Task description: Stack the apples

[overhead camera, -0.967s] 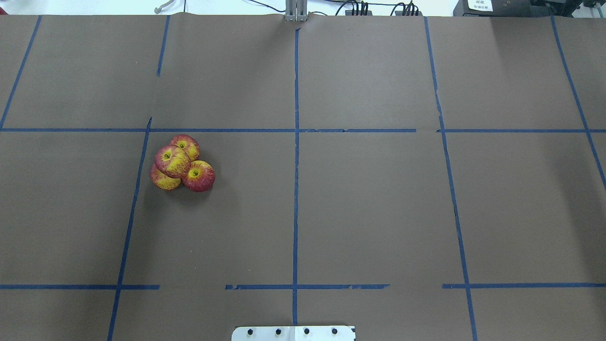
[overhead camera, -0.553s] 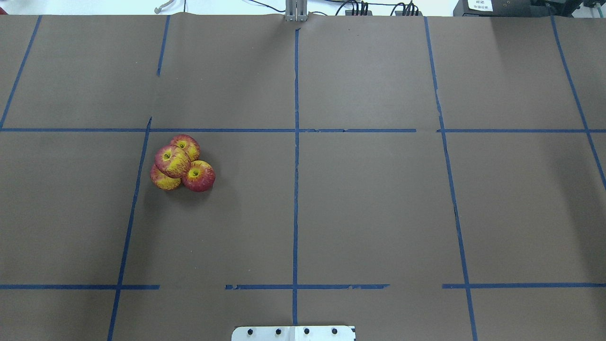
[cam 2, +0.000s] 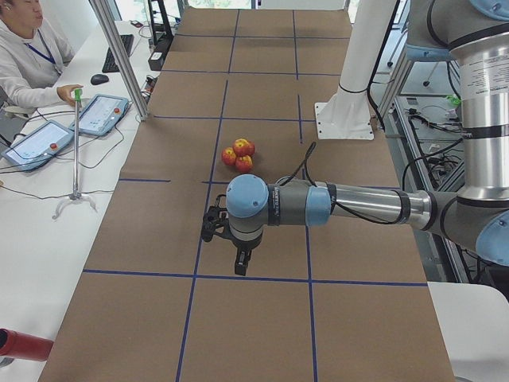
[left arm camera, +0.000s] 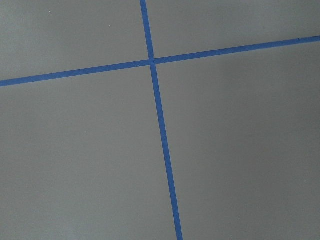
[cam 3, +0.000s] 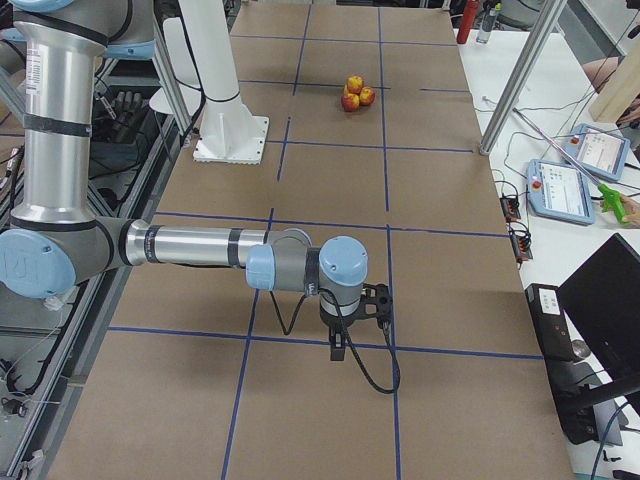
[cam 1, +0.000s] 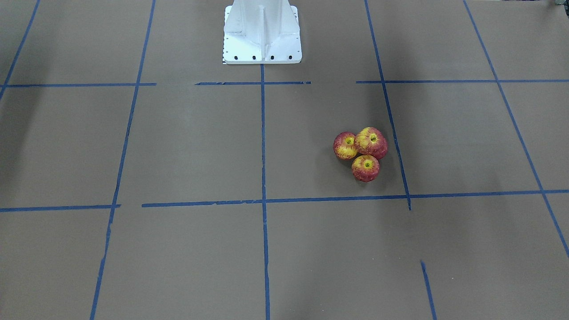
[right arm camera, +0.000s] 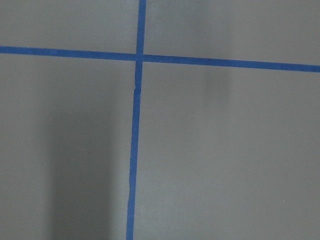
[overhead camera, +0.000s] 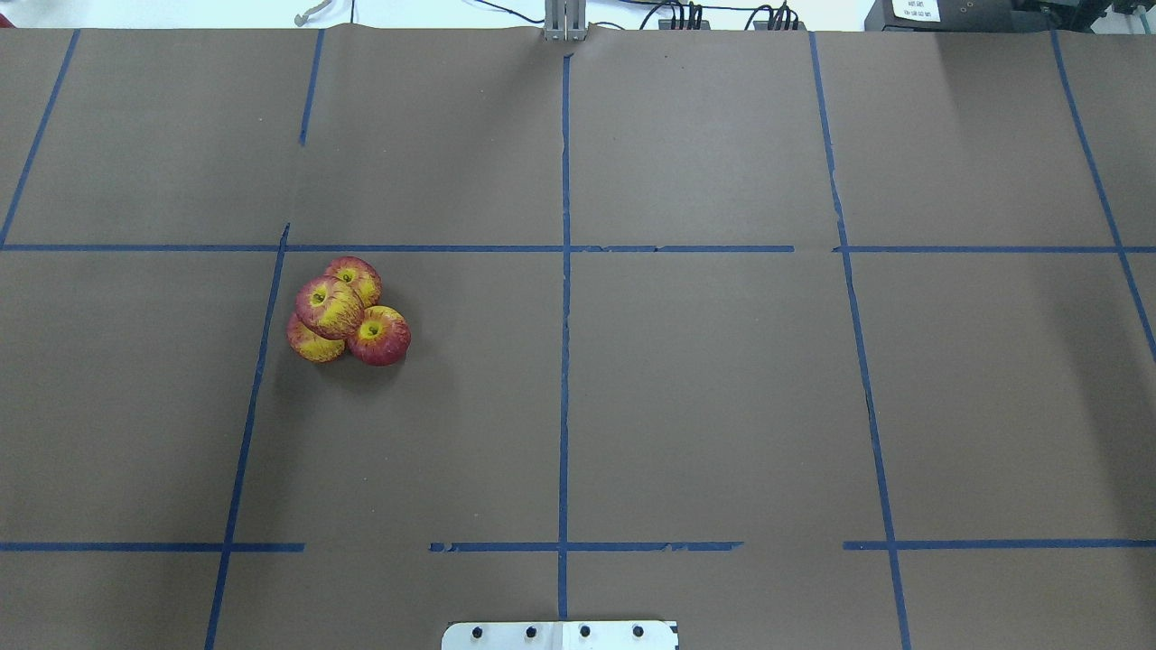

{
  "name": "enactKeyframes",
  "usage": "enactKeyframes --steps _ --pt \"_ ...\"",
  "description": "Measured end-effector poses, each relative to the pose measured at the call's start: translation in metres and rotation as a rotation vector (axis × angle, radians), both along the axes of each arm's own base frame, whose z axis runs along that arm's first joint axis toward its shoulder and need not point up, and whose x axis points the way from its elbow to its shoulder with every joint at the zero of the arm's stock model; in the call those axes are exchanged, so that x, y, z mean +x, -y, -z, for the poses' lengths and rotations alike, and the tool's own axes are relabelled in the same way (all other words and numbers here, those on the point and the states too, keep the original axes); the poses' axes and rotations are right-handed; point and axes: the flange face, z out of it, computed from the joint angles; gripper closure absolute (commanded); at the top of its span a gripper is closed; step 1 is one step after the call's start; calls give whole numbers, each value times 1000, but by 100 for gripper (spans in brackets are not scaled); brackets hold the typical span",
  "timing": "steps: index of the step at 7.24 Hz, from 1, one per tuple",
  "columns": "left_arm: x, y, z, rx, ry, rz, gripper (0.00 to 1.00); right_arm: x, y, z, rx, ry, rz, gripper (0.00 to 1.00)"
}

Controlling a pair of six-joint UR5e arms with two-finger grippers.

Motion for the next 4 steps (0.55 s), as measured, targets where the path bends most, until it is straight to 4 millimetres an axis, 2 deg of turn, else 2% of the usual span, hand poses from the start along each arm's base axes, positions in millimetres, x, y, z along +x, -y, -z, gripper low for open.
enactKeyframes --steps 4 --pt "0 2 0 3 20 -2 0 0 0 0 0 0 0 0"
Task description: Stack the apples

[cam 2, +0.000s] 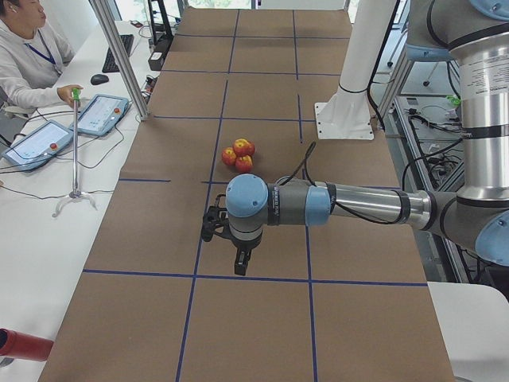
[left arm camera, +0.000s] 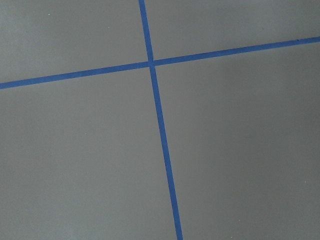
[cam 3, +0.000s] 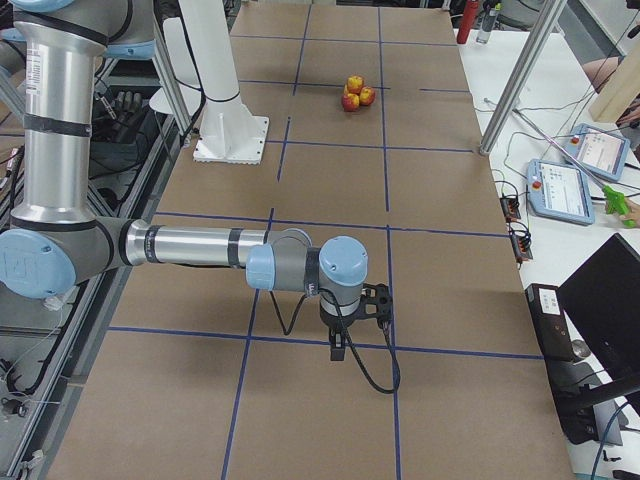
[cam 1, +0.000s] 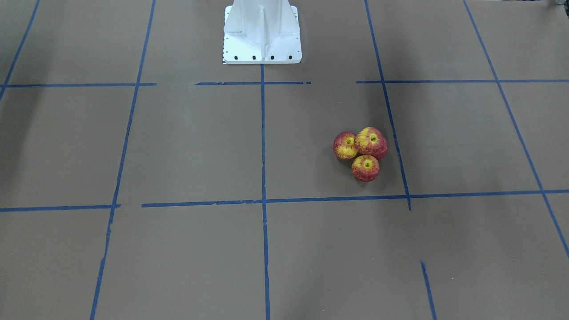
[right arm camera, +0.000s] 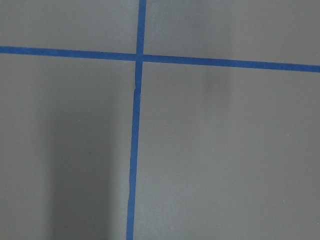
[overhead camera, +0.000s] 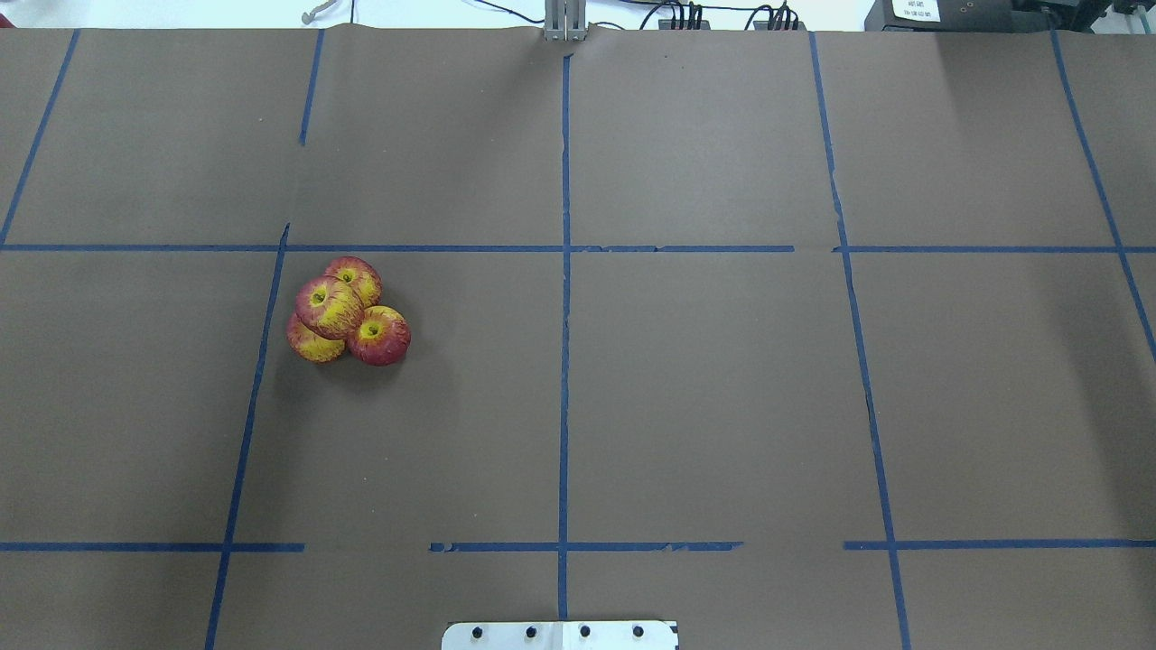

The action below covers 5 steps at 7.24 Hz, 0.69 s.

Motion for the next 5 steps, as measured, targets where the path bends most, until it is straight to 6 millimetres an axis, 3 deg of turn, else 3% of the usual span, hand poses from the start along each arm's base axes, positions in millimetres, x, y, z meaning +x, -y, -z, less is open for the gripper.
enactKeyframes --steps 5 --pt "-1 3 2 4 11 1 0 0 0 0 0 0 0 0"
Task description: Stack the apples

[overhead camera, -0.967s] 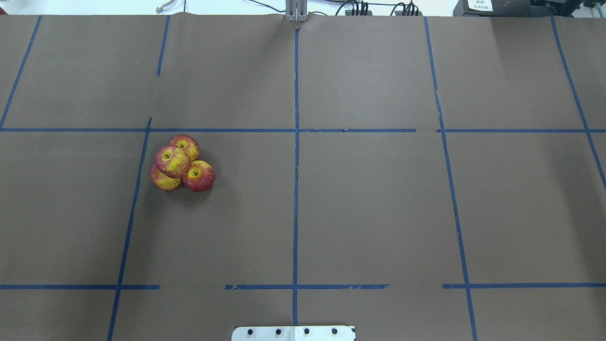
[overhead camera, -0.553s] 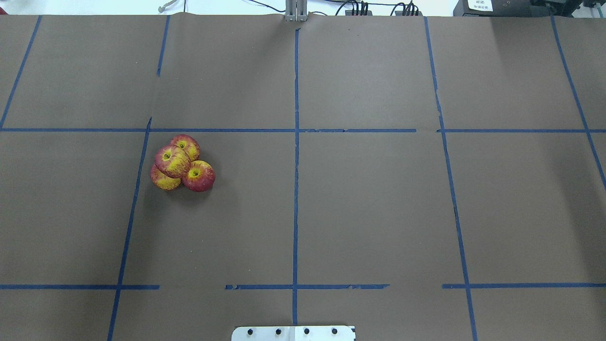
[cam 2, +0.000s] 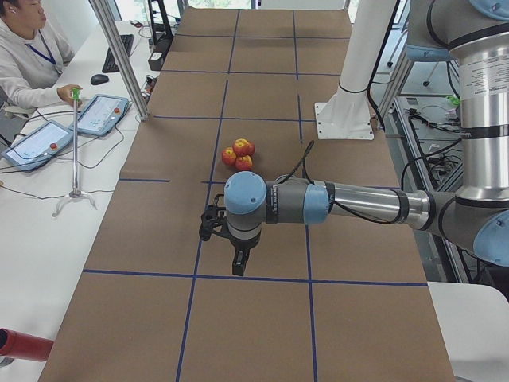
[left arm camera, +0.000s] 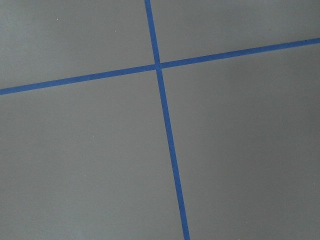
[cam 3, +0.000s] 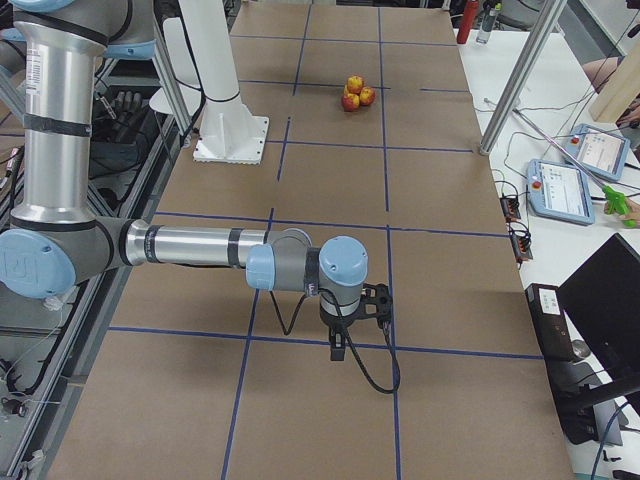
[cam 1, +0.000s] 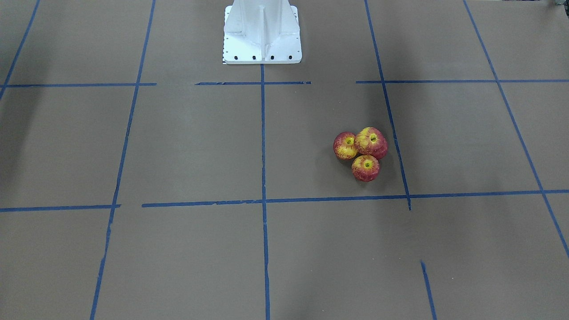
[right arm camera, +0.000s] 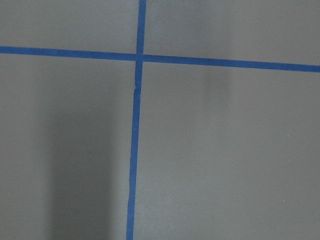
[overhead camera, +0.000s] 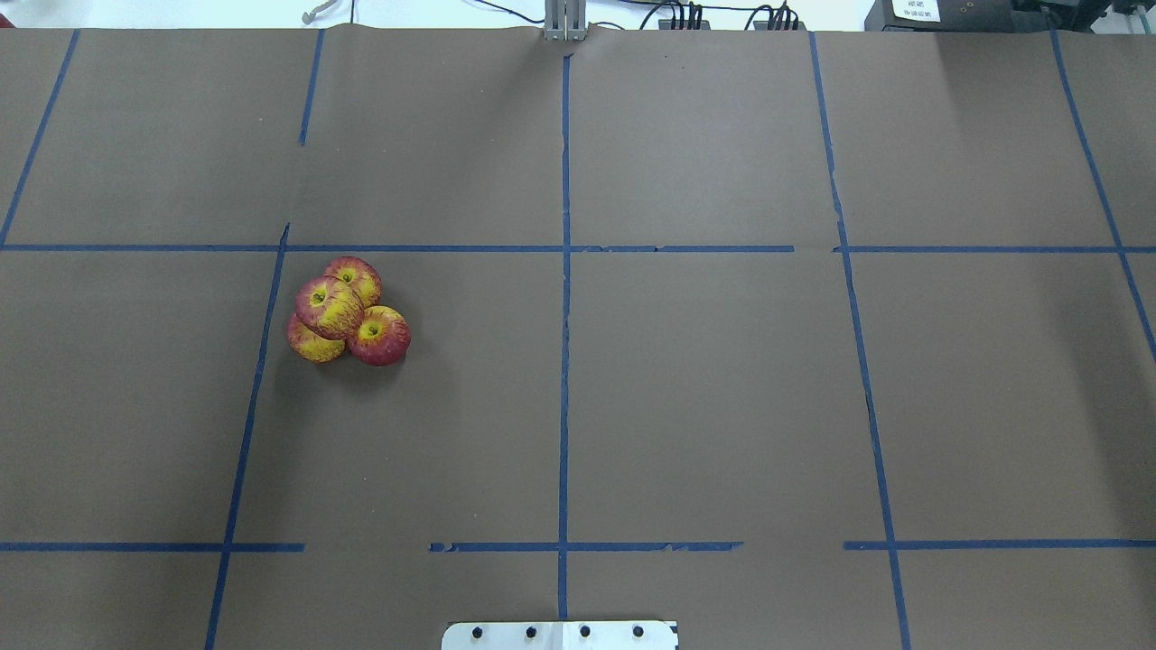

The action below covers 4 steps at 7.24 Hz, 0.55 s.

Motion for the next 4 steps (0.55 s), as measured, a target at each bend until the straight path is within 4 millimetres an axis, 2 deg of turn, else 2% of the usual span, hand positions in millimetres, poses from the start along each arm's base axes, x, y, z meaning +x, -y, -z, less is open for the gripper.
enactKeyframes --steps 4 --pt "0 0 -5 -10 1 0 0 0 0 0 0 0 0 0"
